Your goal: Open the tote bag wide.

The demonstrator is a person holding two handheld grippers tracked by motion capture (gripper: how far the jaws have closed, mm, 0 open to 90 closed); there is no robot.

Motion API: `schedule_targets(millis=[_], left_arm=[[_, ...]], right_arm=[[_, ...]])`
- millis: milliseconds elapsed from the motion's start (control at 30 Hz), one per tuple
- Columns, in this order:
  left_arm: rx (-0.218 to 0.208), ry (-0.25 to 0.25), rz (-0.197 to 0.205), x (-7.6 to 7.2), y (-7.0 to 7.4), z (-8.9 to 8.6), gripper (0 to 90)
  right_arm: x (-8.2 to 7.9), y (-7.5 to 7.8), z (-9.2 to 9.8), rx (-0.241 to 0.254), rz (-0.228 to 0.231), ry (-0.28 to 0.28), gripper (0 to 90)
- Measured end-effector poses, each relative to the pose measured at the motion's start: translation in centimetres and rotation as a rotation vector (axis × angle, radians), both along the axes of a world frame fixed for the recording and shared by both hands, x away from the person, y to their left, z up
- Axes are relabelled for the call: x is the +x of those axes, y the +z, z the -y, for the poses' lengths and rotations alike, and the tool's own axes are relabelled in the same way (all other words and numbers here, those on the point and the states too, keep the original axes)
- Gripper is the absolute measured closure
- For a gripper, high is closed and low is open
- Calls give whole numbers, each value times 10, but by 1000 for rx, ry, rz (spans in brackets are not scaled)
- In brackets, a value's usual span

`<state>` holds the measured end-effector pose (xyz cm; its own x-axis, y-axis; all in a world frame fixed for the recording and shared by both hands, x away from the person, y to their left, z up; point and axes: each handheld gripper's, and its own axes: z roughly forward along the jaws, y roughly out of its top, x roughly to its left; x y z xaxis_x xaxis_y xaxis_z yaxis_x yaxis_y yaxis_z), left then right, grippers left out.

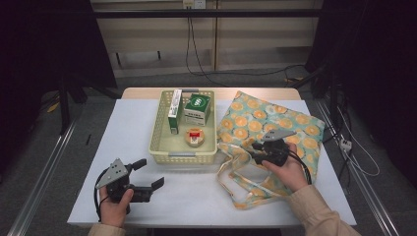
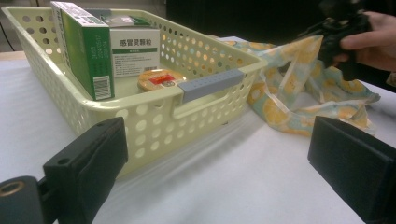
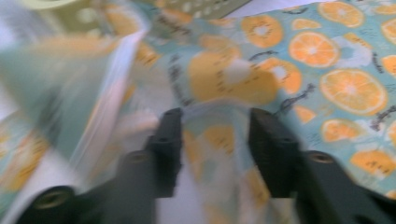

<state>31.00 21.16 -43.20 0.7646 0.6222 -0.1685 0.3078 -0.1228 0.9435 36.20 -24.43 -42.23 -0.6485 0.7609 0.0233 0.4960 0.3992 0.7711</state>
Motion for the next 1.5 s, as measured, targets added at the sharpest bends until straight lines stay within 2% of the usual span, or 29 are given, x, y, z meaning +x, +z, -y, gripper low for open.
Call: schedule_targets(millis=[67, 100, 200, 233, 300, 367, 400, 500, 567, 633, 667, 733, 800, 833, 933, 967, 1033, 1100, 1133, 1167, 1200, 1233, 1267, 1300, 1333, 1433, 1500], left_arm=[[5, 0, 0, 0, -1, 0, 49], [-3, 3, -3, 0, -1, 0, 49], [-2, 5, -2, 0, -1, 0, 50], [3, 3, -2, 0, 0, 0, 50], [0, 4, -1, 0, 0, 1, 50], [2, 3, -3, 0, 0, 1, 50], [10, 0, -1, 0, 0, 1, 50], [8, -2, -3, 0, 0, 2, 50], [7, -1, -2, 0, 0, 1, 50], [8, -2, 0, 0, 0, 1, 49], [7, -1, 0, -1, 0, 1, 49], [4, -1, 0, -1, 0, 1, 50], [1, 0, -1, 0, 0, 1, 49], [2, 0, -2, 0, 0, 1, 50], [6, -2, 1, 0, 0, 1, 49], [3, -1, 0, -1, 0, 1, 50], [6, -2, 0, 0, 0, 1, 50], [6, -5, -3, 0, -1, 2, 50], [21, -9, 0, 1, -1, 1, 50], [7, -6, -4, 0, -1, 2, 49], [2, -5, -5, 0, -1, 3, 50], [2, -5, -4, 0, -1, 3, 50], [2, -6, -5, -1, 0, 3, 50], [2, -6, -5, -1, 0, 3, 50], [0, -3, -8, -1, -1, 3, 49], [1, -8, -11, 0, -2, 3, 50], [15, -11, -9, 0, -3, 2, 50]], right_arm=[[-12, 2, 1, 19, 0, 10, 492], [-17, 2, 1, 20, 1, 9, 455], [-31, 0, 0, -10, -12, 39, 439], [-40, -4, -2, 10, -17, 77, 449], [-49, -7, -6, 38, -33, 114, 460], [-54, -9, -10, 38, -38, 133, 459], [-62, -12, -19, 35, -51, 181, 459], [-69, -17, -28, 24, -74, 223, 473], [-71, -24, -35, -12, -81, 234, 508], [-69, -31, -37, -31, -88, 220, 547], [-68, -33, -37, -19, -91, 214, 575], [-66, -33, -35, -14, -86, 209, 691], [-65, -33, -34, -6, -104, 224, 865], [-65, -33, -33, 4, -111, 239, 900], [-65, -31, -32, 22, -131, 252, 900], [-66, -23, -29, 41, -115, 250, 900], [-65, -17, -27, 49, -102, 249, 900], [-65, -7, -23, 52, -75, 234, 900], [-66, -5, -23, 45, -64, 238, 900], [-66, -8, -24, 31, -49, 223, 734], [-66, -11, -26, 2, -47, 208, 664], [-66, -11, -26, 2, -47, 208, 664], [-65, -15, -26, -29, -45, 197, 629], [-64, -19, -26, -38, -53, 195, 595], [-64, -23, -27, -29, -73, 193, 571], [-62, -32, -26, -59, -87, 186, 558], [-61, -31, -24, -58, -89, 178, 653]])
